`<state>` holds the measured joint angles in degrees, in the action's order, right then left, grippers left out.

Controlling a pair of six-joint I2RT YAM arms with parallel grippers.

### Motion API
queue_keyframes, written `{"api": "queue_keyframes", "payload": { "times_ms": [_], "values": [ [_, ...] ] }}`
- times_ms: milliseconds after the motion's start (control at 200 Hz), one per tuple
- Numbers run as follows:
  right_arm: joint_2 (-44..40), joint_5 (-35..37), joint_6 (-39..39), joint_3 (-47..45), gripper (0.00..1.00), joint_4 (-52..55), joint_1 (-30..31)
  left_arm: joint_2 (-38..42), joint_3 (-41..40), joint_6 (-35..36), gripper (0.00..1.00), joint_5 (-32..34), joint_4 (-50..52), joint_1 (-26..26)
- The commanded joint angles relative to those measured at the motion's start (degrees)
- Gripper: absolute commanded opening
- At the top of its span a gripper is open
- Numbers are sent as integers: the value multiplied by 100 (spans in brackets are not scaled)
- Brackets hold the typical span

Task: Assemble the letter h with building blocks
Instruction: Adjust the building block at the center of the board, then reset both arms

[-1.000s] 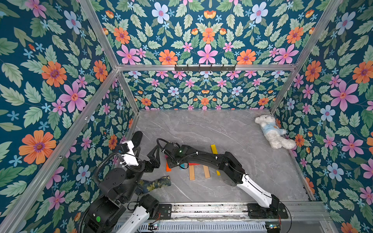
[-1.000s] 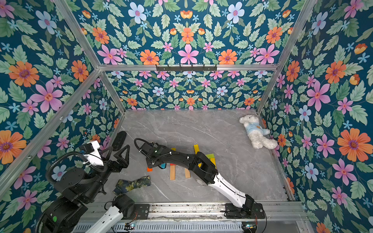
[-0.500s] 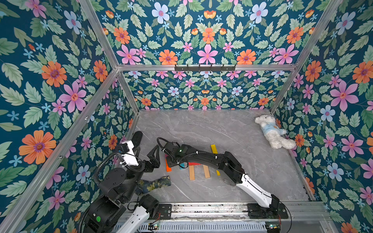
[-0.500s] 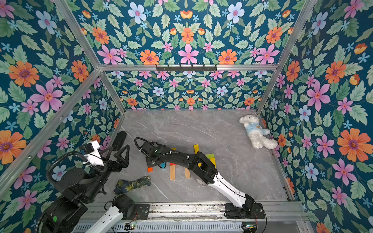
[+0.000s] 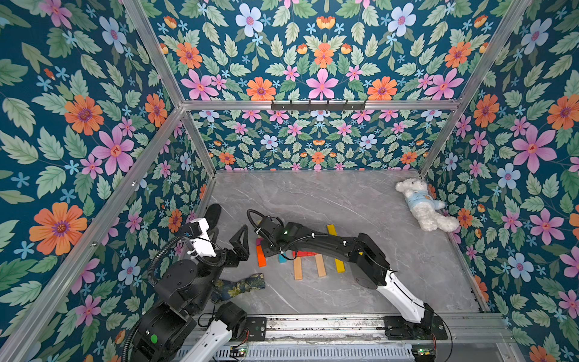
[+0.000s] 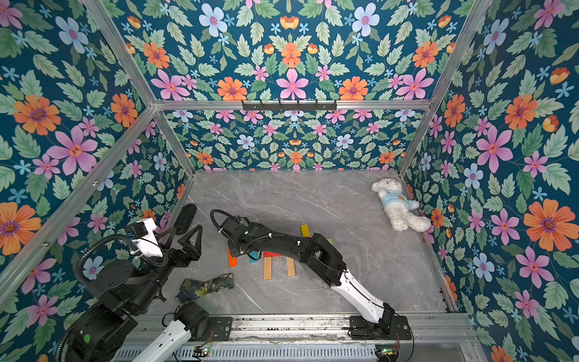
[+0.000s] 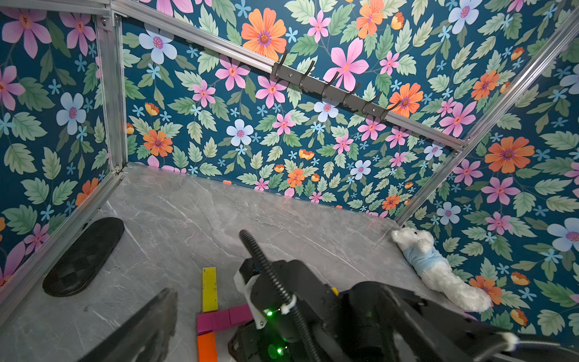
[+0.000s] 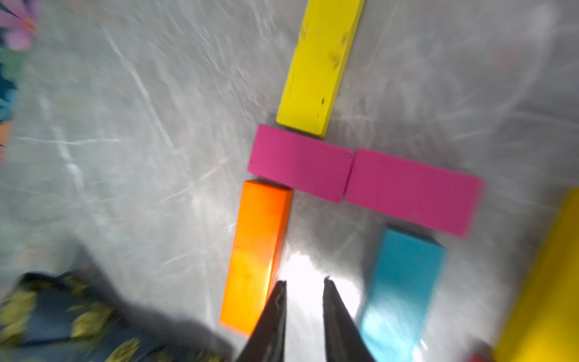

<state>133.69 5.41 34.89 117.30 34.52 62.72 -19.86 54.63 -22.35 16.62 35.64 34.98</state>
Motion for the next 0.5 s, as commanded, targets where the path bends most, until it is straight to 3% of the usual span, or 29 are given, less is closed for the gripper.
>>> {"api": "queue_keyframes", "payload": {
  "times_ms": [0,200,390,495],
  "values": [
    [-634,369,-245,-521,33,-718,-10,0,-44,53,99,38,-57,0],
    [-2436,1051,-501,-2526,48,-1762,-58,55,-131,95,99,118,-124,0],
    [-4449,1282,-57,-4661,62,-2533,-492,111,-403,107,99,205,-343,0],
    [-5384,1736,26,-5560,81,-2577,-614,196,-784,124,99,383,-569,-1]
  ]
}}
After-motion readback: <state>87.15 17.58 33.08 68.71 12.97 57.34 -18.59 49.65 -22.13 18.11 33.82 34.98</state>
